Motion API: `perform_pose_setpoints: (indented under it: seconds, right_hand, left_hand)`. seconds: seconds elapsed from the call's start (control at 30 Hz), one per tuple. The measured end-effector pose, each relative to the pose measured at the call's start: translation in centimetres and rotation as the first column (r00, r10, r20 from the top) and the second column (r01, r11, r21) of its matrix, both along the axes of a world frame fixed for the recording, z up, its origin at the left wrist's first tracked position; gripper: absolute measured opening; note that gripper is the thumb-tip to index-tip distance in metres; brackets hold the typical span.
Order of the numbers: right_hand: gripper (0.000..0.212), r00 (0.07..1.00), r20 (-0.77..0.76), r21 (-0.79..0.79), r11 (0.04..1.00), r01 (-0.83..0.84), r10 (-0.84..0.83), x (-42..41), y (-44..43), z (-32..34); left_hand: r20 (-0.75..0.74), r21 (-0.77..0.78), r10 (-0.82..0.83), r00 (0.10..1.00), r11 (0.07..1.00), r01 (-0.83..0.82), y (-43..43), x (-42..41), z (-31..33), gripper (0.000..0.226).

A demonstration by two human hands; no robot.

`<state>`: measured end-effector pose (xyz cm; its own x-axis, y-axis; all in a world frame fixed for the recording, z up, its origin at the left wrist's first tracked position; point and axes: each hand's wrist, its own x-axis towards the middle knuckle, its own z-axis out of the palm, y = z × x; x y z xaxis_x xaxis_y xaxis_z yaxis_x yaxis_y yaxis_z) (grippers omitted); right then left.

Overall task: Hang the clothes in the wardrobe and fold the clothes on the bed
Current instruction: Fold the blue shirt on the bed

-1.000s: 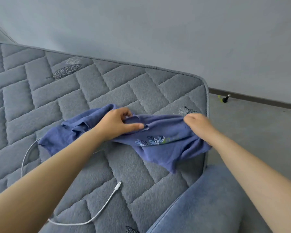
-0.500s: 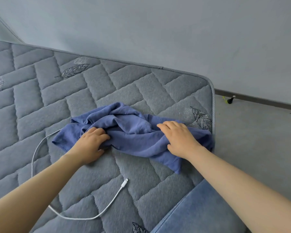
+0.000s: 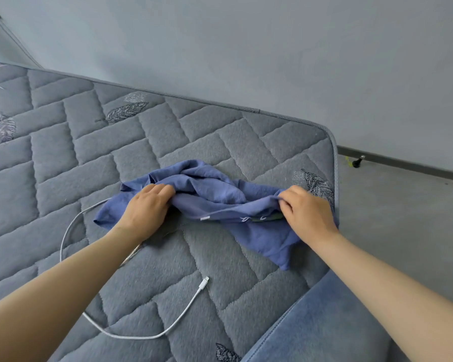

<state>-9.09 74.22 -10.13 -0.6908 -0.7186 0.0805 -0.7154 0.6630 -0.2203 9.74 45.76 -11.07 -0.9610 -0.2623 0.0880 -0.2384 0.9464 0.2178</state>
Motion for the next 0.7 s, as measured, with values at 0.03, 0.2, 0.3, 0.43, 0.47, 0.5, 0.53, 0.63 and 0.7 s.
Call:
perform_pose_setpoints:
  seconds: [0.03,0.2,0.3,0.43,0.47,0.5,0.53,0.63,0.7]
  right_hand:
    - [0.019,0.997,0.032,-0.083,0.994,0.067,-0.064,-0.2,-0.1,0.6]
    - [0.018,0.906,0.360,-0.397,0.843,0.363,-0.221,-1.3,-0.5,4.5]
    - [0.014,0.912,0.377,-0.453,0.827,0.333,-0.160,-2.2,-0.3,6.8]
    - [0.018,0.926,0.373,-0.419,0.881,0.220,-0.054,-3.0,0.6,9.0]
    - [0.025,0.921,0.388,-0.398,0.894,0.207,-0.041,-3.1,1.0,9.3]
    - [0.031,0.921,0.387,-0.366,0.911,0.191,-0.038,-3.2,1.2,9.5]
    - [0.034,0.931,0.363,-0.328,0.929,0.169,-0.041,-3.3,1.5,9.5]
    - [0.027,0.966,0.243,-0.285,0.946,0.152,-0.082,-3.2,1.7,9.2]
    - [0.018,0.964,0.213,-0.330,0.916,0.227,-0.162,-3.1,1.7,9.3]
  left_hand:
    - [-0.026,0.008,0.035,0.999,0.999,-0.034,-0.1,-0.1,0.6,0.026]
    - [0.046,0.072,0.054,0.997,0.996,-0.057,-1.0,-1.1,3.9,0.013]
    - [0.342,0.250,-0.079,0.936,0.968,-0.009,-1.0,-1.5,4.9,0.017]
    - [0.238,0.347,0.014,0.971,0.933,-0.099,-0.1,-1.6,4.8,0.037]
    - [0.182,0.409,0.089,0.979,0.899,-0.157,-0.1,-1.8,5.0,0.037]
    - [0.142,0.489,0.169,0.975,0.845,-0.217,-0.1,-2.1,5.4,0.035]
    - [0.115,0.552,0.237,0.965,0.792,-0.260,-0.1,-2.4,5.8,0.033]
    - [0.092,0.509,0.240,0.967,0.823,-0.252,0.1,-2.6,7.3,0.039]
    - [0.156,0.334,0.131,0.979,0.926,-0.177,0.6,-2.2,8.3,0.054]
